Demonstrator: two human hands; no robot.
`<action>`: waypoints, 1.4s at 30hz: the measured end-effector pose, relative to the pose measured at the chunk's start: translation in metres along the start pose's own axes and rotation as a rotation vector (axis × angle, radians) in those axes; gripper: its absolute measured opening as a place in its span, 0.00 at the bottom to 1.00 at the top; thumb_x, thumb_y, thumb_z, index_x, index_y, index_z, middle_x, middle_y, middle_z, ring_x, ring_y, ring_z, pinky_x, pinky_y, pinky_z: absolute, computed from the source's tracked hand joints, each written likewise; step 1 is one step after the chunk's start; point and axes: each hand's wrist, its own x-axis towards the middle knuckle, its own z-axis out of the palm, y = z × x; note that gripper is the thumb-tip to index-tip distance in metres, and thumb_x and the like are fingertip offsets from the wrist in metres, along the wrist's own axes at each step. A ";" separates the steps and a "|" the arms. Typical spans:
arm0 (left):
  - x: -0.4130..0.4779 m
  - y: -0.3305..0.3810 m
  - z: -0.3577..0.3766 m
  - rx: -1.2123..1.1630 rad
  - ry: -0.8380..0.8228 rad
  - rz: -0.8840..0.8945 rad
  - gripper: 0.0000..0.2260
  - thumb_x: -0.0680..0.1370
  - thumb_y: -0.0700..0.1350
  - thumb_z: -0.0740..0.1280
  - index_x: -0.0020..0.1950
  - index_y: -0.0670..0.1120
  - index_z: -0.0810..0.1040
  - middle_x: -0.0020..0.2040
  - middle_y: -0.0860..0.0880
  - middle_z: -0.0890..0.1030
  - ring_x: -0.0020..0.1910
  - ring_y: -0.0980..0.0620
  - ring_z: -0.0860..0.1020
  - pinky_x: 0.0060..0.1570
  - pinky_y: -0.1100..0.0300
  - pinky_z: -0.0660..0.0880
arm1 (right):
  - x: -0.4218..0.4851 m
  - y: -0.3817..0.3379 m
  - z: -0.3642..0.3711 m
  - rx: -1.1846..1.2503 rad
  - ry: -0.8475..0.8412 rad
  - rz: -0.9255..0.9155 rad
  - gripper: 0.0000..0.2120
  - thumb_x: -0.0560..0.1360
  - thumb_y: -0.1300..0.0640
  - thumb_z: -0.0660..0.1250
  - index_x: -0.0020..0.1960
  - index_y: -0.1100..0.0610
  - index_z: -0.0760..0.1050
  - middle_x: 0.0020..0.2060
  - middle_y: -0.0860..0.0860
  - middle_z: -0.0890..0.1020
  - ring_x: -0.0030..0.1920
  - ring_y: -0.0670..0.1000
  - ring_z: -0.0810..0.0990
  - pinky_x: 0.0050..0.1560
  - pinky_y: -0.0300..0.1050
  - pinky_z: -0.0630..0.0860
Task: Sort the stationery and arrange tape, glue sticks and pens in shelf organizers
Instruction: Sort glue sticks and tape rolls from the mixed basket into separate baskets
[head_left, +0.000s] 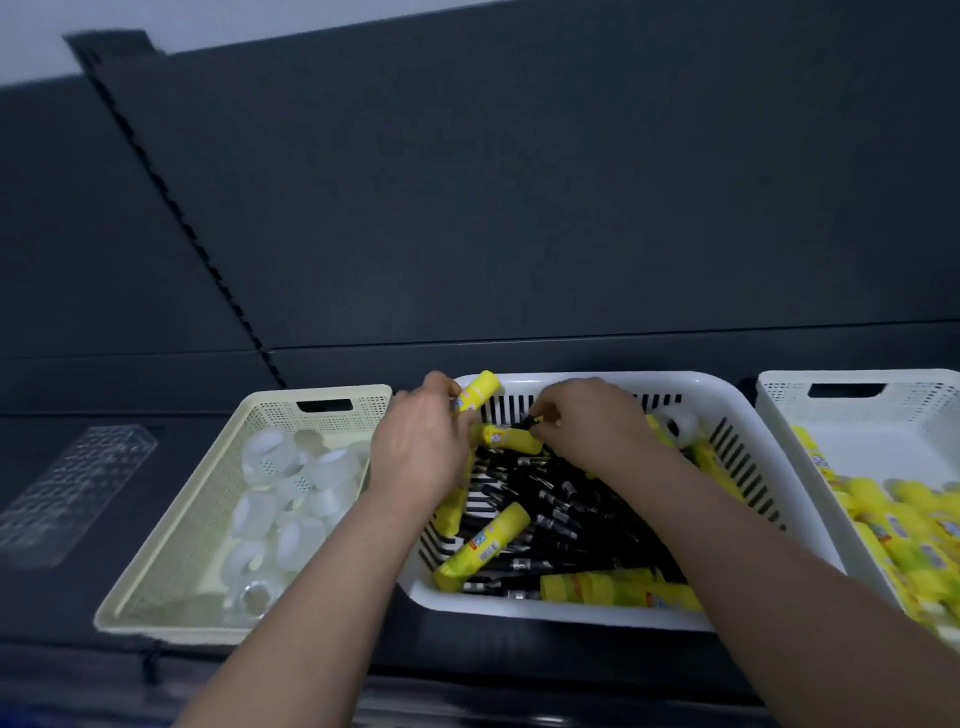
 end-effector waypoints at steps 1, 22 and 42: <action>-0.002 -0.004 -0.004 -0.003 0.009 -0.013 0.12 0.77 0.51 0.66 0.58 0.48 0.73 0.49 0.47 0.81 0.53 0.44 0.75 0.43 0.53 0.70 | 0.002 -0.006 0.006 -0.027 -0.028 -0.017 0.11 0.72 0.44 0.66 0.48 0.48 0.80 0.44 0.47 0.82 0.49 0.52 0.77 0.38 0.43 0.69; -0.011 -0.115 -0.077 -0.048 0.043 -0.146 0.11 0.75 0.55 0.67 0.53 0.51 0.74 0.48 0.54 0.81 0.48 0.49 0.78 0.42 0.54 0.74 | -0.003 -0.133 -0.004 0.584 0.283 -0.116 0.19 0.74 0.56 0.67 0.64 0.52 0.73 0.38 0.43 0.79 0.45 0.40 0.77 0.46 0.36 0.72; -0.037 0.154 0.023 -0.518 -0.383 0.272 0.09 0.73 0.56 0.68 0.50 0.56 0.74 0.44 0.56 0.81 0.47 0.54 0.78 0.50 0.54 0.76 | -0.138 0.113 -0.091 0.280 0.567 0.460 0.18 0.77 0.56 0.63 0.67 0.53 0.71 0.43 0.51 0.82 0.49 0.54 0.78 0.48 0.43 0.69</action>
